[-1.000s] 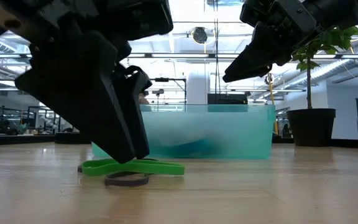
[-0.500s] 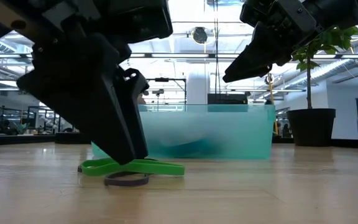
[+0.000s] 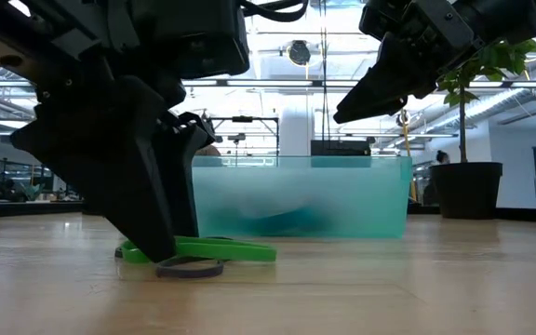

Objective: Pick and place rubber bands into bin
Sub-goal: Put the green rubber band into the green bin

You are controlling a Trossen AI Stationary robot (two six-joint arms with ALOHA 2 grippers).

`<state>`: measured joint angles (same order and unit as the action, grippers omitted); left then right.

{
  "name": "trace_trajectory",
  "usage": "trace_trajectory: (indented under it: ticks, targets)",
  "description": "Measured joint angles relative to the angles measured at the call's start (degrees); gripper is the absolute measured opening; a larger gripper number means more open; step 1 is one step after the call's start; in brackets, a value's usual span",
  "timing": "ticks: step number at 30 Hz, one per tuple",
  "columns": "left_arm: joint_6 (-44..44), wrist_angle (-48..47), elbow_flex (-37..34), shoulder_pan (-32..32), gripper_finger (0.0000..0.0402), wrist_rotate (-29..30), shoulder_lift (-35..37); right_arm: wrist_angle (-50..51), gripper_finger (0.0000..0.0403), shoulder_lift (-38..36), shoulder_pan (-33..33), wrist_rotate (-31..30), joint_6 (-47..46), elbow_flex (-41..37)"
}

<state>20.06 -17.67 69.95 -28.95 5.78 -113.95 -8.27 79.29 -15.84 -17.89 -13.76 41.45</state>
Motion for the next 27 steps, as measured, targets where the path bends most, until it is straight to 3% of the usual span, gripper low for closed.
trace_trajectory:
  ticks: [12,20,27]
  targets:
    - [-0.2,0.9,0.0,0.0,0.0010,0.2,0.0,0.0,0.0169,0.0,0.0,0.0,1.1,0.0]
    - [0.3,0.9,0.0,0.2,0.0006,-0.7,0.6,0.0,0.0169,0.0,0.0,0.0,1.2,0.0]
    - [1.7,0.6,0.0,1.4,0.0005,-3.5,6.8,0.0,0.0169,0.0,0.0,0.0,1.8,0.0]
